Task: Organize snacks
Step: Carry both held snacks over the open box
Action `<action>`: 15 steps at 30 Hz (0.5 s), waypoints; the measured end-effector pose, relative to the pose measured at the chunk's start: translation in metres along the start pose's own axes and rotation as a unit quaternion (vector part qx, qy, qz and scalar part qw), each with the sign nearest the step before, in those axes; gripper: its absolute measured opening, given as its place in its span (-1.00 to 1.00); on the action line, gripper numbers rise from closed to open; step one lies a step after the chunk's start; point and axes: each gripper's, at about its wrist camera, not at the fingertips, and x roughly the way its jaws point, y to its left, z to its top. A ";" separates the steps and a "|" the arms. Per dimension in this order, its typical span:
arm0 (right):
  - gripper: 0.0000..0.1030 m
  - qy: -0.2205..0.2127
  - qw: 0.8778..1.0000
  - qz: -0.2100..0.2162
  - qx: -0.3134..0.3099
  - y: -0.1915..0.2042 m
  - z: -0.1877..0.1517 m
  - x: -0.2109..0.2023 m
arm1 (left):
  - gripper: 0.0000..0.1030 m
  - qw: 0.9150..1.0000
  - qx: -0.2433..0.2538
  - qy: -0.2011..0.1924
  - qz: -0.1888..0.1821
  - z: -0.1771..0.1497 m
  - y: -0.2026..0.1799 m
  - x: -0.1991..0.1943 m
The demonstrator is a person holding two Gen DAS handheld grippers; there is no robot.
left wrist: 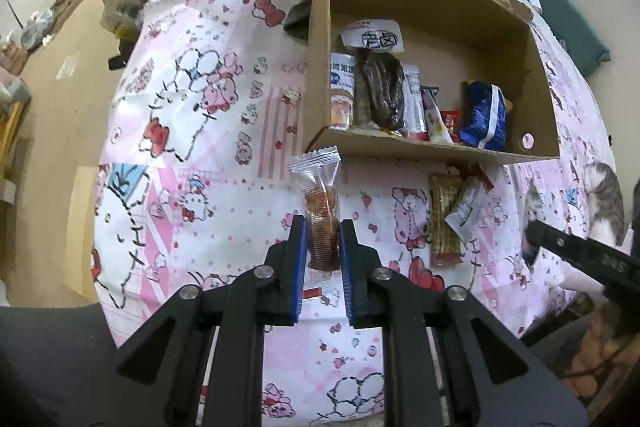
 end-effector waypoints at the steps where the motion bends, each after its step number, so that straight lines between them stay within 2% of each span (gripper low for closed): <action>1: -0.66 0.000 1.000 0.005 -0.008 0.004 -0.004 -0.002 | -0.75 1.000 0.001 -0.005 0.003 -0.001 0.001 -0.001; 9: -0.66 -0.004 0.997 0.062 -0.038 0.032 -0.023 -0.014 | -0.75 0.999 -0.011 -0.041 0.020 0.002 0.013 -0.021; 13: -0.66 -0.045 0.991 0.112 -0.060 0.044 -0.021 -0.035 | -0.75 0.997 -0.008 -0.075 0.017 0.008 0.012 -0.045; 15: -0.65 -0.082 0.984 0.134 -0.077 0.053 -0.018 -0.052 | -0.75 0.996 -0.005 -0.089 0.012 0.014 0.009 -0.056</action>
